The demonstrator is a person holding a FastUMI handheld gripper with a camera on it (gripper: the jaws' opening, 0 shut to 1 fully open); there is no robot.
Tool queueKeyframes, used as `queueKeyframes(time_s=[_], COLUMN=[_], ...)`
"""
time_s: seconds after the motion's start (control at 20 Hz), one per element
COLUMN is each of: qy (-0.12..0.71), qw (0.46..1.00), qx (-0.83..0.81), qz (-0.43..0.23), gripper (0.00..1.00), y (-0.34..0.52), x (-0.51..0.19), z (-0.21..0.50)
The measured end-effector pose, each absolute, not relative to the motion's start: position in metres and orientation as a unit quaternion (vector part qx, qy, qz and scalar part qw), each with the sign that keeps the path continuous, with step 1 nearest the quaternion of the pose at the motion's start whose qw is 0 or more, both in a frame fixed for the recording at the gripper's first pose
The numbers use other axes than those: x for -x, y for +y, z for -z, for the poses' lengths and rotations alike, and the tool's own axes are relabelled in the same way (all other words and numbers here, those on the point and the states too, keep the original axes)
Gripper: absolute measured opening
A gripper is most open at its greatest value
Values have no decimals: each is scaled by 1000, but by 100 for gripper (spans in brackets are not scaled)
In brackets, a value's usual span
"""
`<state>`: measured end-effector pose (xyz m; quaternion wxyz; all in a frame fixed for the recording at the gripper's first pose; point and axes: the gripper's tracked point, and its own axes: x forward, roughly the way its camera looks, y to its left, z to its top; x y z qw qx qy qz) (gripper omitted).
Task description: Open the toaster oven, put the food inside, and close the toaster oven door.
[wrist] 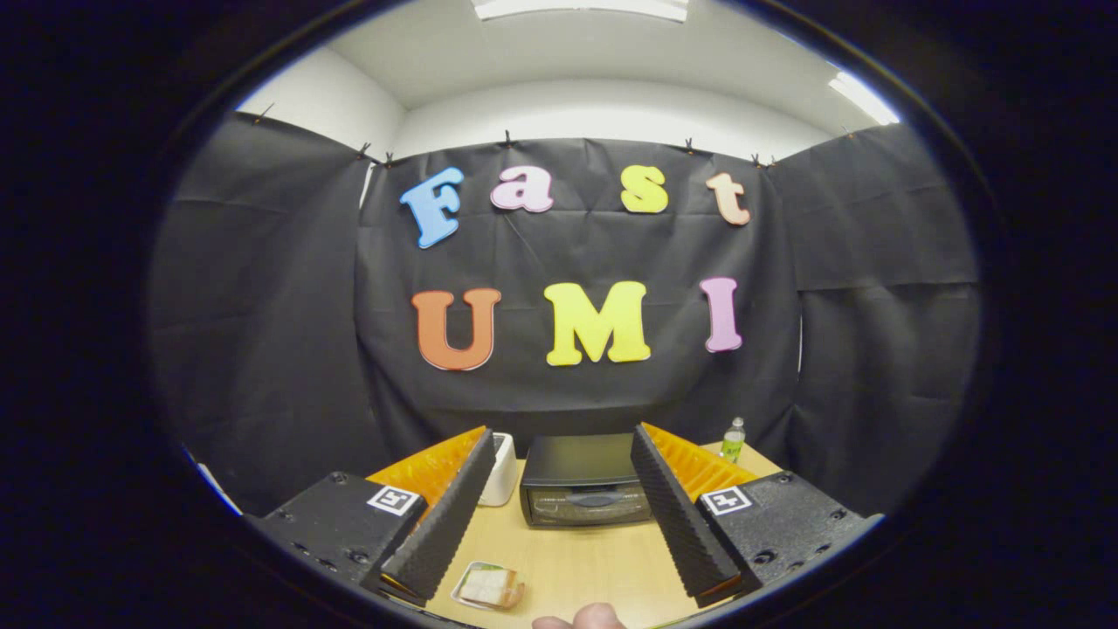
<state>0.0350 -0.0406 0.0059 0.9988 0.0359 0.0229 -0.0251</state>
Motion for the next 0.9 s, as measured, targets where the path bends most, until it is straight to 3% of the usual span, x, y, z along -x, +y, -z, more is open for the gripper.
queueKeyframes(time_s=[0.4, 0.9], qy=[41, 111], qw=[997, 993], qx=[-47, -46], qz=[39, 5], gripper=[100, 100], y=[-107, -119], x=[-90, -232], z=[34, 148])
